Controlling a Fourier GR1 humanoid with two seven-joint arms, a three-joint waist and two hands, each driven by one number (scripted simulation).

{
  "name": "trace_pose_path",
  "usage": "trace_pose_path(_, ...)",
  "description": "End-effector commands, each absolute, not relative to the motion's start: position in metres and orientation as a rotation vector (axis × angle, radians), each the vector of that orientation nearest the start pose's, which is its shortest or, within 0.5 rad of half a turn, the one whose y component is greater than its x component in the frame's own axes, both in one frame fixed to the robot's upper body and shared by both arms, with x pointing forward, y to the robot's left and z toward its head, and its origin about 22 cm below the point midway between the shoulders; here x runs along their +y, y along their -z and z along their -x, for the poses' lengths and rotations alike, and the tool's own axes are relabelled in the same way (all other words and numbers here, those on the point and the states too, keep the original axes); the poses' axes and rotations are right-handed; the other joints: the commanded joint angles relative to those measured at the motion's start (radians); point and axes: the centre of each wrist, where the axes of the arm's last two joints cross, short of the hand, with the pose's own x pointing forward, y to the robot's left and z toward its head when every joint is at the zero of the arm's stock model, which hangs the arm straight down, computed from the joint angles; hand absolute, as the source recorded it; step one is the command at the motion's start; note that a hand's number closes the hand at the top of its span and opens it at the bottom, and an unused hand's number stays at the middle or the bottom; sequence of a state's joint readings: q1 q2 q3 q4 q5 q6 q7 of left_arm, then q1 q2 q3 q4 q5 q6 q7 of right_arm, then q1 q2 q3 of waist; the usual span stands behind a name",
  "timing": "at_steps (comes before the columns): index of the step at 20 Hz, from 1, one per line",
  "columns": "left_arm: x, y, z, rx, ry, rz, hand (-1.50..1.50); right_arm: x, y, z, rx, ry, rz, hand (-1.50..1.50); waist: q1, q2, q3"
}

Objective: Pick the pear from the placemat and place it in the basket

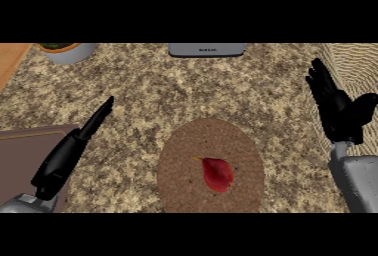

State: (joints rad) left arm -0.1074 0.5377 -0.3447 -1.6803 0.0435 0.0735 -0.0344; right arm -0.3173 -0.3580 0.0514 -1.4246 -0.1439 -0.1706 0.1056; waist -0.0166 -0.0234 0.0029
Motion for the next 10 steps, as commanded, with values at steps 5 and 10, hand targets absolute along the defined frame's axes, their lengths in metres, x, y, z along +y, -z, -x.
trace_pose_path(5, 0.279, -0.060, -0.270, -1.639, 0.234, -0.255, 0.00, -0.238, -0.109, -0.340, -1.612, -0.671, 0.228, 1.50, 0.085, 0.037, -0.008)
trace_pose_path(10, 0.279, -0.039, -0.273, -1.527, 0.075, -0.267, 0.00, -0.116, -0.074, -0.313, -1.820, -0.843, -0.090, -1.50, 0.062, 0.034, -0.004)
